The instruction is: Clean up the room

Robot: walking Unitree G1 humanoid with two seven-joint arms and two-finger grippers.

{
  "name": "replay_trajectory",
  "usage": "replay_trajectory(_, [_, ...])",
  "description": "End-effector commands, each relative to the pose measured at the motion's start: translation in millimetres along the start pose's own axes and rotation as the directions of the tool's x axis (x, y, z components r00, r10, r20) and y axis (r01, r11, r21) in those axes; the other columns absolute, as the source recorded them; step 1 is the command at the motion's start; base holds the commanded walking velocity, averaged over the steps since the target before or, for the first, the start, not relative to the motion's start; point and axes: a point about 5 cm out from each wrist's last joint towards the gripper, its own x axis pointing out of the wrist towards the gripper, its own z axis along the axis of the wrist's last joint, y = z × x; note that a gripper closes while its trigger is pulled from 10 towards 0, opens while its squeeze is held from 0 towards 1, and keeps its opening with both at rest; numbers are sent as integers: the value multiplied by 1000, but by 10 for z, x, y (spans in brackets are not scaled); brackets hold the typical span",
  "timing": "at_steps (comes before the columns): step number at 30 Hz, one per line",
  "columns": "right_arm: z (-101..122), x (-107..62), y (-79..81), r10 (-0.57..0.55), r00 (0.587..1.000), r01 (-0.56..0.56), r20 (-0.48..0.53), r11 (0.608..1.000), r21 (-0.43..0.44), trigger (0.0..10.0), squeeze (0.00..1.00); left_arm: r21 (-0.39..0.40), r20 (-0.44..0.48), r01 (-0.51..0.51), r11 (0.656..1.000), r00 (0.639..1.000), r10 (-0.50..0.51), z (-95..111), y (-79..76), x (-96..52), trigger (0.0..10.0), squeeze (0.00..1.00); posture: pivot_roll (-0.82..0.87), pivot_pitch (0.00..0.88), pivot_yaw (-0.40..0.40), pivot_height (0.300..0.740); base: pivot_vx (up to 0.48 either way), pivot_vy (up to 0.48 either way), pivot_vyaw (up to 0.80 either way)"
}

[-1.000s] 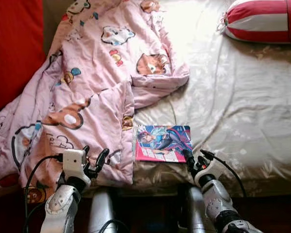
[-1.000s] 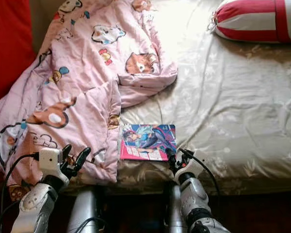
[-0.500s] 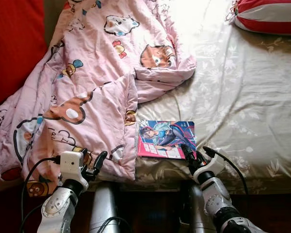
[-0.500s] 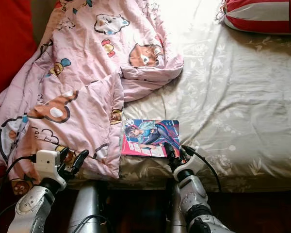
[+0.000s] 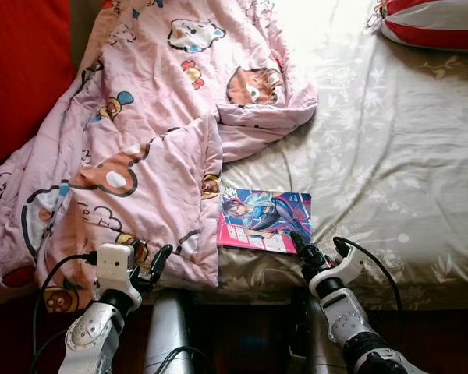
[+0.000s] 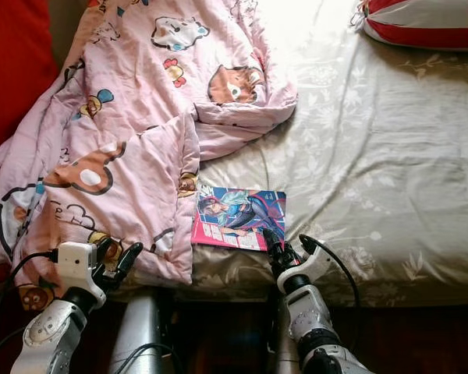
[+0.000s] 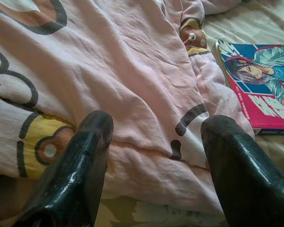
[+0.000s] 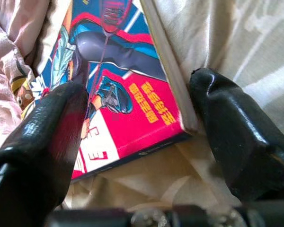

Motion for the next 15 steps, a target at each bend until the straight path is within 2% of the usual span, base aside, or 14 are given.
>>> replay_trajectory(1, [-200, -131, -140, -67, 996, 71, -58, 995, 64, 10000, 0, 13, -36, -10, 1000, 999, 10, -51, 36, -64, 10000, 0, 132, 327, 62, 577, 0, 0, 0])
replay_trajectory(9, [-140, -82, -75, -10, 999, 13, -34, 996, 94, 9765, 0, 18, -43, -11, 1000, 999, 12, -51, 43, -71, 10000, 0, 130, 325, 64, 577, 0, 0, 0])
replay_trajectory(10, [-117, -56, -44, 8, 999, -5, -32, 996, 91, 2784, 0, 19, -44, -11, 1000, 999, 12, -52, 42, -69, 10000, 0, 129, 325, 64, 577, 0, 0, 0])
replay_trajectory(11, [-105, -42, -25, 18, 999, -16, -31, 996, 90, 0, 0, 19, -44, -12, 1000, 999, 13, -53, 43, -68, 10000, 0, 128, 324, 63, 577, 0, 0, 0])
replay_trajectory(15, [-92, -9, 29, 59, 998, -55, -39, 994, 98, 0, 0, 18, -46, -14, 1000, 999, 15, -57, 47, -65, 10000, 0, 129, 324, 61, 577, 0, 0, 0])
